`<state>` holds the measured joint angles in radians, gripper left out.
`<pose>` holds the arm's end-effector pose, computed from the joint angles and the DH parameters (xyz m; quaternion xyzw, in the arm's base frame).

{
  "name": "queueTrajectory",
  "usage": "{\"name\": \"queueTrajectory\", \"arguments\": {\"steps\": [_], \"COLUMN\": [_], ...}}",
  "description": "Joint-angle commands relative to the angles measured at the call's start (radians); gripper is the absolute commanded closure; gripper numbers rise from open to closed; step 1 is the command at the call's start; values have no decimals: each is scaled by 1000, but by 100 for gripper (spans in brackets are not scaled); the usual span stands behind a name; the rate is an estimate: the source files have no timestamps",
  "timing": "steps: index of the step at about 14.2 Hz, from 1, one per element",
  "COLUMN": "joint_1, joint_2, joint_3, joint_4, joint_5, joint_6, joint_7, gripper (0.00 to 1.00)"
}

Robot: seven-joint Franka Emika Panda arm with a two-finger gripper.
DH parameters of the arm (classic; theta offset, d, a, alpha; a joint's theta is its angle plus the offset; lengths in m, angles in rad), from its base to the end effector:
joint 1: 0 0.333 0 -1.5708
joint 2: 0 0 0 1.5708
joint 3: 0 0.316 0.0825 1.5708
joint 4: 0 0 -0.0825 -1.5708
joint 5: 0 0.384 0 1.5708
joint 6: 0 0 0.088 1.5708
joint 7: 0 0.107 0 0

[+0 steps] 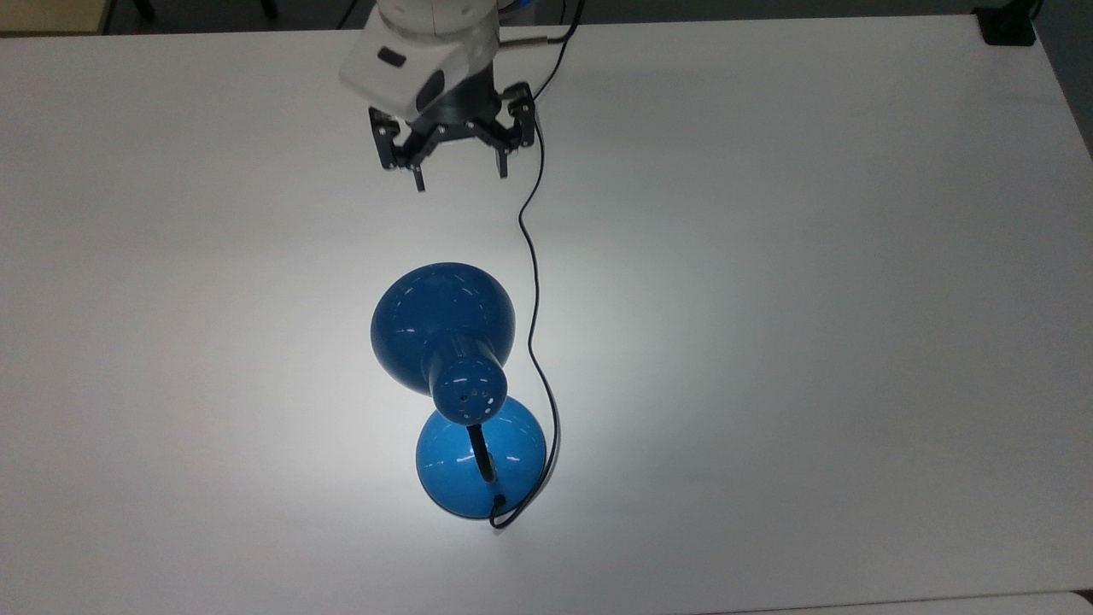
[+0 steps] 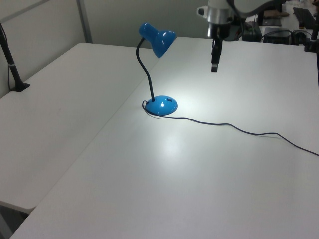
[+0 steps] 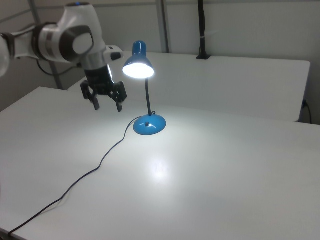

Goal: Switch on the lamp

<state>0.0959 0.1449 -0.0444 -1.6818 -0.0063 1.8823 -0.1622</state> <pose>0.6126 0.0326 0.5145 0.9938 0.1078 0.0275 0.0077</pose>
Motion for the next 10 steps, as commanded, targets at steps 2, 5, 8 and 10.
{"name": "queueTrajectory", "arguments": {"steps": [2, 5, 8, 10], "joint_1": [-11, -22, -27, -25], "joint_2": [-166, -166, -159, -154], "joint_3": [-12, -14, -14, -14], "joint_4": [-22, -18, 1, 1], "joint_5": [2, 0, -17, -20], "joint_6": [-129, -114, -114, -114], "joint_7": [141, 182, 181, 182], "gripper": [0, 0, 0, 0]}}
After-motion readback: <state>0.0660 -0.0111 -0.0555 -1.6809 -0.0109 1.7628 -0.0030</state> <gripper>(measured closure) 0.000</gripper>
